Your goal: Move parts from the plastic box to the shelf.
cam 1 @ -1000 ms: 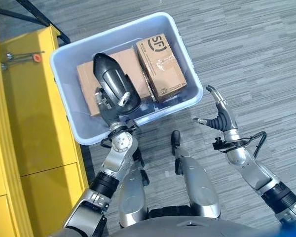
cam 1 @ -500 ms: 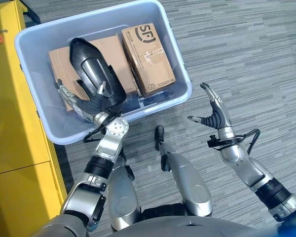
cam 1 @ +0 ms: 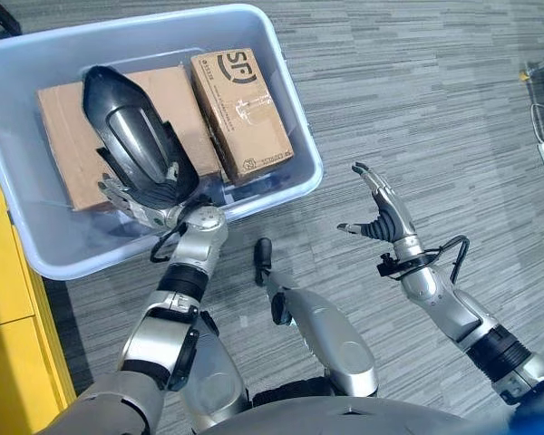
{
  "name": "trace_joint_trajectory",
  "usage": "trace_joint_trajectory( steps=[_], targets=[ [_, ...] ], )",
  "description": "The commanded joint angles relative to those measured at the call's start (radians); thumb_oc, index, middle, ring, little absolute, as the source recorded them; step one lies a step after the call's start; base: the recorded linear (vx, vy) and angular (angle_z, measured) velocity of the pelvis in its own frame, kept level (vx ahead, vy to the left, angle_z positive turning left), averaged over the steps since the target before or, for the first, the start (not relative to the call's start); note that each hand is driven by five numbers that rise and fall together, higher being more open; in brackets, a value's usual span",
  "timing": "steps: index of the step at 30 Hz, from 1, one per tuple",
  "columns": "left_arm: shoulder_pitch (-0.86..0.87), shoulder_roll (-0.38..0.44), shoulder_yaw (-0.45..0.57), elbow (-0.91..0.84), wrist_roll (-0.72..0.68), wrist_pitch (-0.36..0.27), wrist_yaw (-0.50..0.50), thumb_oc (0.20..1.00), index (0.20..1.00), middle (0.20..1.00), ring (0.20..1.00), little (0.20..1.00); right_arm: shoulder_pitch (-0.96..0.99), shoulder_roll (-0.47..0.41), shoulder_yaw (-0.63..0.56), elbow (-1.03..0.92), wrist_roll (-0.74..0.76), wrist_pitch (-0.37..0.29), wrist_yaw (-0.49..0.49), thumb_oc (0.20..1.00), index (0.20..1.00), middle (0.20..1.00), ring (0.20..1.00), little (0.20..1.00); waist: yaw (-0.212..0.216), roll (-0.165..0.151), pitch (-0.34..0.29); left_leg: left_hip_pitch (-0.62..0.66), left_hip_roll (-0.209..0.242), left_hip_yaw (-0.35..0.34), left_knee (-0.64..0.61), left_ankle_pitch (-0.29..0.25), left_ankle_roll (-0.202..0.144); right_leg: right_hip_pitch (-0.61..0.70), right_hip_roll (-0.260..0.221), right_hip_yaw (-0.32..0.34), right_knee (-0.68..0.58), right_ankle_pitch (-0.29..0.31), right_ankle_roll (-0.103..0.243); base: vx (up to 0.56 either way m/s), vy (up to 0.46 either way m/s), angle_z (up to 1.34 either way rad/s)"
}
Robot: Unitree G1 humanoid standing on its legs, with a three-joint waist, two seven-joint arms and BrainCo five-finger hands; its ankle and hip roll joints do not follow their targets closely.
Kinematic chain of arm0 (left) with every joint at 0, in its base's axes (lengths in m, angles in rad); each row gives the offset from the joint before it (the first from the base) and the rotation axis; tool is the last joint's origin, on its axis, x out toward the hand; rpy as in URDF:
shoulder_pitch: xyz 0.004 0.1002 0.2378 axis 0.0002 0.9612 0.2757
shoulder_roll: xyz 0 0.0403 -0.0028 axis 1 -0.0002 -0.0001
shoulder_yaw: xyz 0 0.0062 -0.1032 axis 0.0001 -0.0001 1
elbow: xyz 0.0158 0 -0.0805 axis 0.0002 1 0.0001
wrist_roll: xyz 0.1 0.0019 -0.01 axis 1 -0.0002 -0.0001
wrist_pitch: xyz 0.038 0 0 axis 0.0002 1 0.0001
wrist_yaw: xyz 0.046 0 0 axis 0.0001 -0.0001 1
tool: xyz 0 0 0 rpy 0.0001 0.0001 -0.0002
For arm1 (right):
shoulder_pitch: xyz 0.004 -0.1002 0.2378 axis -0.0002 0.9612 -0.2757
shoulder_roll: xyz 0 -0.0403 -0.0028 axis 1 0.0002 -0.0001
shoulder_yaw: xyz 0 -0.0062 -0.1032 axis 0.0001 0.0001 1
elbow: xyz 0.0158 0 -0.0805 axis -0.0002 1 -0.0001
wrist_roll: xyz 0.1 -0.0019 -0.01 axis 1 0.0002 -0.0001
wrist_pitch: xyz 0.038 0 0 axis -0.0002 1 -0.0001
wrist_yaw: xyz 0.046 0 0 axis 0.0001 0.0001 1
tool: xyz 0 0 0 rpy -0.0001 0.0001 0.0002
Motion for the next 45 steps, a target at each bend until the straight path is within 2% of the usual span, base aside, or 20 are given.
trace_joint_trajectory(
  steps=[1, 2, 5, 6, 7, 10, 13, 16, 20, 22, 24, 27, 28, 32, 36, 42, 44, 45],
  targets=[
    [-0.042, 0.078, 0.005, -0.04, 0.039, -0.054, 0.164, 1.0, 1.0, 1.0, 1.0, 1.0, 0.0, -0.003, -0.019, -0.09, 0.029, -0.034, -0.025, 1.0, 1.0, 1.0, 1.0, 1.0, 0.021, -0.105, 0.024, -0.053, 0.071, -0.045, 0.035, 0.06, -0.002, -0.03, -0.086, 0.036, 0.157, -0.07, 0.092, 0.08, -0.112, 0.07],
    [-0.041, 0.106, 0.014, -0.057, 0.234, -0.065, 0.214, 1.0, 1.0, 1.0, 1.0, 1.0, 0.02, 0.002, -0.015, -0.09, 0.022, -0.041, -0.052, 1.0, 1.0, 1.0, 1.0, 1.0, 0.026, -0.114, 0.028, -0.06, 0.069, -0.051, 0.037, 0.056, 0.0, -0.034, -0.084, 0.035, 0.16, -0.068, 0.092, 0.07, -0.1, 0.03],
    [-0.028, 0.126, 0.002, -0.116, 0.35, -0.085, 0.214, 1.0, 1.0, 1.0, 1.0, 1.0, 0.04, -0.002, -0.013, -0.083, 0.016, -0.058, -0.079, 1.0, 1.0, 1.0, 1.0, 1.0, 0.032, -0.114, 0.034, -0.066, 0.065, -0.057, 0.038, 0.053, 0.002, -0.034, -0.084, 0.035, 0.161, -0.07, 0.09, 0.02, -0.019, 0.02],
    [-0.005, 0.131, -0.021, -0.18, 0.415, -0.05, 0.183, 1.0, 1.0, 1.0, 1.0, 1.0, 0.047, -0.001, -0.01, -0.073, 0.014, -0.062, -0.094, 1.0, 1.0, 1.0, 1.0, 1.0, 0.039, -0.111, 0.039, -0.069, 0.059, -0.063, 0.039, 0.05, 0.004, -0.033, -0.084, 0.036, 0.161, -0.07, 0.09, 0.03, 0.011, 0.12],
    [0.005, 0.133, -0.034, -0.201, 0.421, -0.029, 0.162, 1.0, 1.0, 1.0, 1.0, 1.0, 0.048, -0.001, -0.01, -0.065, 0.014, -0.07, -0.094, 1.0, 1.0, 1.0, 1.0, 1.0, 0.041, -0.109, 0.039, -0.067, 0.056, -0.065, 0.036, 0.05, 0.006, -0.031, -0.085, 0.036, 0.158, -0.07, 0.09, 0.03, 0.026, 0.14],
    [0.015, 0.124, -0.058, -0.205, 0.388, 0.012, 0.131, 1.0, 1.0, 1.0, 1.0, 1.0, 0.04, 0.002, -0.005, -0.052, 0.009, -0.066, -0.096, 1.0, 1.0, 1.0, 1.0, 1.0, 0.046, -0.105, 0.04, -0.075, 0.048, -0.07, 0.041, 0.047, 0.007, -0.032, -0.086, 0.035, 0.159, -0.072, 0.09, 0.02, 0.024, 0.08],
    [0.002, 0.122, -0.069, -0.18, 0.33, -0.002, 0.073, 1.0, 1.0, 1.0, 1.0, 1.0, 0.032, 0.006, 0.001, -0.042, 0.006, -0.06, -0.089, 1.0, 1.0, 1.0, 1.0, 1.0, 0.048, -0.112, 0.04, -0.095, 0.047, -0.076, 0.06, 0.042, 0.009, -0.039, -0.085, 0.032, 0.159, -0.072, 0.092, 0.0, 0.002, 0.01],
    [-0.006, 0.101, -0.065, -0.156, 0.197, -0.008, 0.042, 1.0, 1.0, 1.0, 1.0, 1.0, 0.022, 0.013, 0.002, -0.036, -0.003, -0.05, -0.076, 1.0, 1.0, 1.0, 1.0, 1.0, 0.049, -0.114, 0.04, -0.106, 0.043, -0.081, 0.069, 0.039, 0.01, -0.044, -0.085, 0.03, 0.159, -0.068, 0.094, 0.0, 0.0, 0.0],
    [-0.016, 0.088, -0.047, -0.118, 0.169, -0.001, 0.09, 1.0, 1.0, 1.0, 1.0, 1.0, 0.011, 0.02, 0.004, -0.031, -0.005, -0.034, -0.056, 1.0, 1.0, 1.0, 1.0, 1.0, 0.052, -0.124, 0.04, -0.141, 0.037, -0.091, 0.089, 0.035, 0.009, -0.065, -0.085, 0.023, 0.164, -0.065, 0.096, -0.01, 0.016, 0.1],
    [-0.022, 0.078, -0.028, -0.102, 0.085, -0.052, 0.133, 1.0, 1.0, 1.0, 1.0, 1.0, 0.008, 0.021, 0.008, -0.025, 0.023, -0.023, -0.037, 1.0, 1.0, 1.0, 1.0, 1.0, 0.051, -0.127, 0.04, -0.154, 0.035, -0.097, 0.096, 0.034, 0.008, -0.074, -0.084, 0.021, 0.166, -0.065, 0.096, 0.0, 0.012, 0.05],
    [-0.012, 0.073, -0.008, -0.101, 0.109, -0.076, 0.124, 1.0, 1.0, 1.0, 1.0, 1.0, 0.01, 0.03, 0.012, -0.019, 0.036, -0.015, -0.036, 1.0, 1.0, 1.0, 1.0, 1.0, 0.054, -0.132, 0.04, -0.162, 0.032, -0.1, 0.096, 0.034, 0.007, -0.078, -0.083, 0.02, 0.164, -0.064, 0.098, 0.0, -0.003, 0.02],
    [-0.02, 0.088, -0.03, -0.101, 0.187, -0.025, 0.054, 1.0, 1.0, 1.0, 1.0, 1.0, 0.007, 0.033, 0.015, -0.014, 0.034, -0.021, -0.051, 1.0, 1.0, 1.0, 1.0, 1.0, 0.055, -0.136, 0.04, -0.178, 0.028, -0.105, 0.098, 0.032, 0.01, -0.09, -0.085, 0.016, 0.164, -0.061, 0.098, -0.02, 0.026, 0.11],
    [-0.027, 0.091, -0.047, -0.098, 0.193, -0.002, -0.025, 1.0, 1.0, 1.0, 1.0, 1.0, 0.001, 0.034, 0.013, -0.014, 0.025, -0.016, -0.051, 1.0, 1.0, 1.0, 1.0, 1.0, 0.054, -0.134, 0.04, -0.185, 0.024, -0.106, 0.103, 0.029, 0.012, -0.096, -0.086, 0.015, 0.165, -0.061, 0.098, -0.01, 0.049, 0.08],
    [-0.042, 0.095, -0.092, -0.105, 0.223, 0.026, -0.152, 1.0, 1.0, 1.0, 1.0, 1.0, -0.022, 0.023, 0.005, -0.026, -0.048, -0.026, -0.045, 1.0, 1.0, 1.0, 1.0, 1.0, 0.05, -0.132, 0.04, -0.205, 0.019, -0.104, 0.125, 0.021, 0.016, -0.111, -0.09, 0.011, 0.173, -0.06, 0.098, 0.0, 0.054, 0.01],
    [-0.048, 0.104, -0.106, -0.109, 0.213, 0.046, -0.178, 1.0, 1.0, 1.0, 1.0, 1.0, -0.035, 0.009, -0.009, -0.041, -0.046, -0.007, -0.016, 1.0, 1.0, 1.0, 1.0, 1.0, 0.044, -0.125, 0.04, -0.227, 0.014, -0.104, 0.145, 0.015, 0.019, -0.129, -0.091, 0.018, 0.184, -0.062, 0.097, -0.01, 0.086, -0.02],
    [-0.107, 0.136, -0.142, -0.079, 0.226, 0.094, -0.229, 1.0, 1.0, 1.0, 1.0, 1.0, -0.046, 0.006, -0.008, -0.027, -0.039, -0.006, -0.009, 1.0, 1.0, 1.0, 1.0, 1.0, 0.036, -0.138, 0.04, -0.274, 0.005, -0.111, 0.182, 0.002, 0.023, -0.163, -0.095, 0.012, 0.202, -0.062, 0.1, 0.0, 0.016, 0.0],
    [-0.118, 0.128, -0.144, -0.068, 0.14, 0.085, -0.243, 1.0, 1.0, 1.0, 1.0, 1.0, -0.046, 0.007, -0.009, -0.023, -0.038, -0.003, -0.013, 1.0, 1.0, 1.0, 1.0, 1.0, 0.033, -0.14, 0.04, -0.285, 0.001, -0.114, 0.187, 0.001, 0.024, -0.17, -0.095, 0.011, 0.199, -0.058, 0.1, 0.0, 0.0, 0.0],
    [-0.121, 0.112, -0.126, -0.045, 0.065, 0.073, -0.21, 1.0, 1.0, 1.0, 1.0, 1.0, -0.054, 0.009, -0.009, -0.013, -0.04, 0.005, -0.023, 1.0, 1.0, 1.0, 1.0, 1.0, 0.029, -0.14, 0.04, -0.29, -0.004, -0.113, 0.192, -0.002, 0.026, -0.176, -0.095, 0.014, 0.197, -0.056, 0.102, 0.01, 0.018, 0.04]
  ],
)
